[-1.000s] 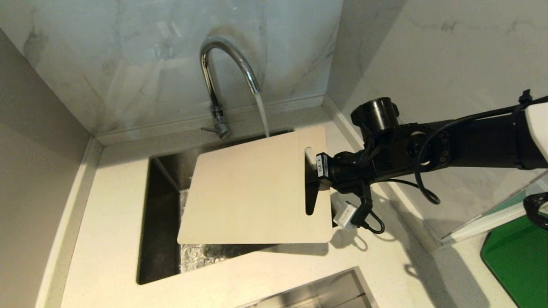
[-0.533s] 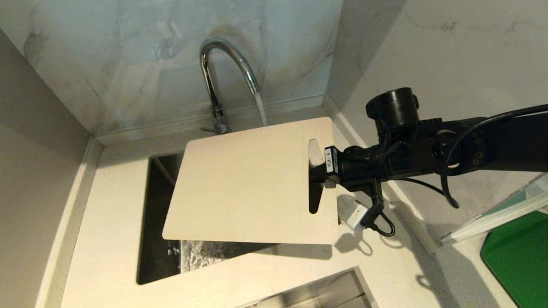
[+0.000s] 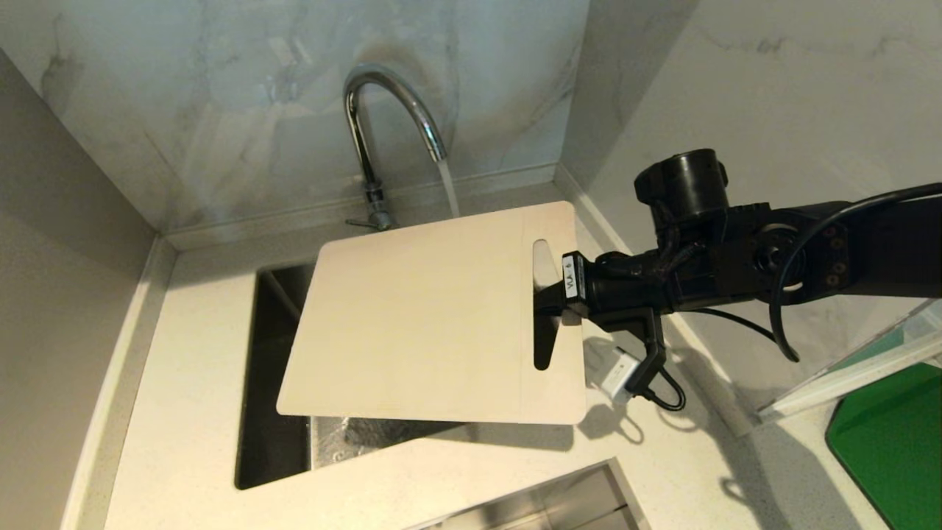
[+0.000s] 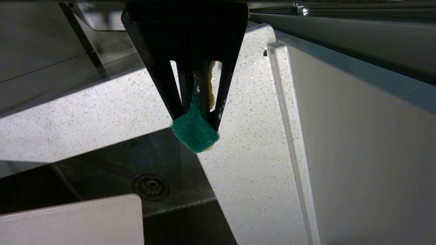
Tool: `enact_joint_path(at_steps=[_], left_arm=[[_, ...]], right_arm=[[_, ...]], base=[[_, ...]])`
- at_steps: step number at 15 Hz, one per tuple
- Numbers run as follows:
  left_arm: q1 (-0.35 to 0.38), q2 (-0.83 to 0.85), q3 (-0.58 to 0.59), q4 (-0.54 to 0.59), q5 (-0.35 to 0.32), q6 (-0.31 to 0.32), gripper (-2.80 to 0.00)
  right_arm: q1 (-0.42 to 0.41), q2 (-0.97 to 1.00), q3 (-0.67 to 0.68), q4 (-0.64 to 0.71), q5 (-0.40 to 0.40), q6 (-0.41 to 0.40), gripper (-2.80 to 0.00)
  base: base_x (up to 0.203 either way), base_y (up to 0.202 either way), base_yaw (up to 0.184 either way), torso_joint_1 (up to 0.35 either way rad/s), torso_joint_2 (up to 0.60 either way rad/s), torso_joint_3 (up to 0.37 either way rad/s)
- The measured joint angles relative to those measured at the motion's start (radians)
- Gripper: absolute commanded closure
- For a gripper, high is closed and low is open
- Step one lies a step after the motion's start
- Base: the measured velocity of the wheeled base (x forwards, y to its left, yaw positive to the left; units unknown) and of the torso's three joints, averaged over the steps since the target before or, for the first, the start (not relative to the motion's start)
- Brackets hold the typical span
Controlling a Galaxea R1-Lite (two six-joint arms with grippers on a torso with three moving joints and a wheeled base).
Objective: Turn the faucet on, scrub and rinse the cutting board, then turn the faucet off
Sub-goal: Scrub the cutting board underwater
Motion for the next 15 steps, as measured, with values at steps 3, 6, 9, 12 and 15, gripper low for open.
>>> enact_joint_path(at_steps=[3,6,9,12,15], left_arm=[[-0.001,0.0,0.0,0.0,-0.001,0.0,0.0],[0.001,0.0,0.0,0.0,0.0,0.0,0.0],[0.0,0.0,0.0,0.0,0.0,0.0,0.0],[-0.001,0.0,0.0,0.0,0.0,0.0,0.0],[0.0,0.0,0.0,0.0,0.0,0.0,0.0]], right_arm=[[0.0,0.0,-0.013,0.001,0.0,0.002,0.0],[0.0,-0.005,-0.013,0.003,0.0,0.002,0.0],[0.0,-0.012,-0.013,0.003,0.0,0.002,0.0],[0.0,-0.02,-0.012,0.003,0.0,0.002,0.0],[0.0,-0.028,-0.011,0.003,0.0,0.002,0.0]], base=[[0.0,0.0,0.0,0.0,0.0,0.0],[0.0,0.0,0.0,0.0,0.0,0.0],[0.0,0.0,0.0,0.0,0.0,0.0],[0.0,0.0,0.0,0.0,0.0,0.0],[0.0,0.0,0.0,0.0,0.0,0.0]])
